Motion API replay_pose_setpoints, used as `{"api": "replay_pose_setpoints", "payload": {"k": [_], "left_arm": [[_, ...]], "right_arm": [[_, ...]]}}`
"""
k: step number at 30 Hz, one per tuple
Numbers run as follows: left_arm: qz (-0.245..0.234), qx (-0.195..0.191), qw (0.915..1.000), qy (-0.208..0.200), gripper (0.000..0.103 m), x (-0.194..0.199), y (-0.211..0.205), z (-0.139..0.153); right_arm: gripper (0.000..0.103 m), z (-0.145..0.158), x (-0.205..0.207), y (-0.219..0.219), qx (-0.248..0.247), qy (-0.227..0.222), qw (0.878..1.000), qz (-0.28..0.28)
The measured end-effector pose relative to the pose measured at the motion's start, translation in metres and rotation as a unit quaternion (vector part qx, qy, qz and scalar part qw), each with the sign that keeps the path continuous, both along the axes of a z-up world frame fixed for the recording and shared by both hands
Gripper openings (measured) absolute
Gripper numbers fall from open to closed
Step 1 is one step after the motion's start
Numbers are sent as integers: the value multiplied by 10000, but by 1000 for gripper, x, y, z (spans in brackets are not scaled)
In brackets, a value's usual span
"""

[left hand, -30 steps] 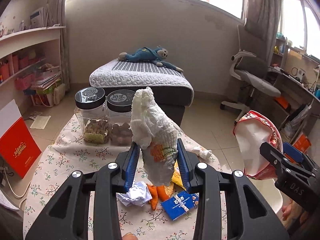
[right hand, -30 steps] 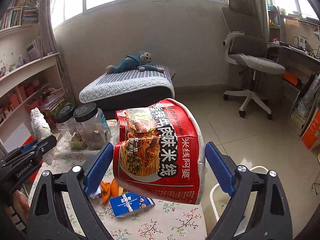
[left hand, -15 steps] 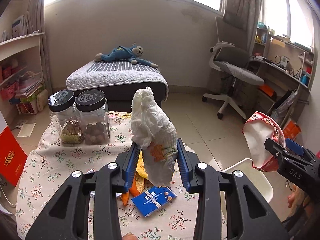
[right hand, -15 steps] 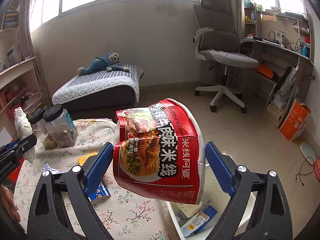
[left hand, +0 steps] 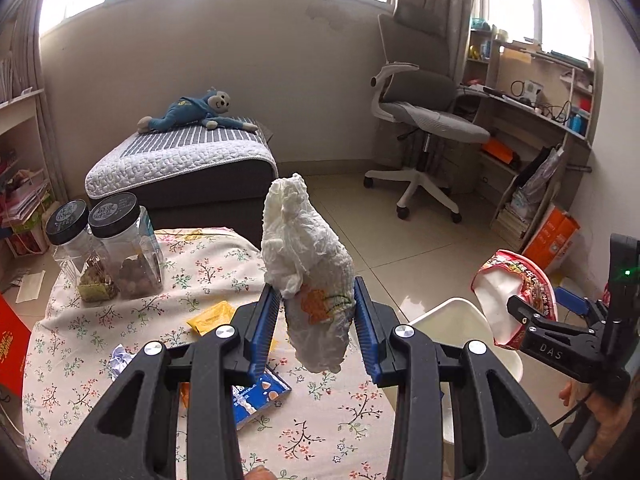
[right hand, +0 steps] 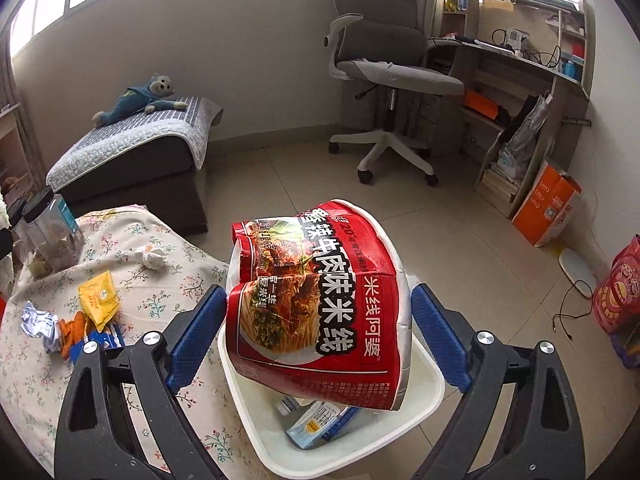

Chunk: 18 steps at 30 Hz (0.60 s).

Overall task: Collect trash
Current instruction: 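Carry the tissue and noodle bag over the wastebasket and open both tools, then move both open tools back over the table toward the remaining trash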

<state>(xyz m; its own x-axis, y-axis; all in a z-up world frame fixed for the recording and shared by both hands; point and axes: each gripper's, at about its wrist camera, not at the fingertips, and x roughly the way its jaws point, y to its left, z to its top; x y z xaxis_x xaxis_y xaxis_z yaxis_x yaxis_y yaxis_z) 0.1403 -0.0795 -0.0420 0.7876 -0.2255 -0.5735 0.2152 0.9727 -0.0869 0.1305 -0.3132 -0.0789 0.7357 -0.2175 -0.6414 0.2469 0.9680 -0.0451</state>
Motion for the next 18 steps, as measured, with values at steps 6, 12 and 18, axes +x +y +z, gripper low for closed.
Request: {"api": "replay_pose_setpoints", "payload": {"k": [6, 12, 18], "left_arm": [[-332, -124, 9993, 135, 37, 3, -44, -1], [-654, -311, 9969, 319, 37, 6, -90, -4], [-953, -454, 9929, 555, 37, 9, -128, -10]], "right_arm": [[94, 6, -16, -34, -42, -197, 9986, -498], [96, 14, -30, -67, 42, -346, 9951, -930], [96, 17, -43, -88, 80, -425, 9918, -1206]]}}
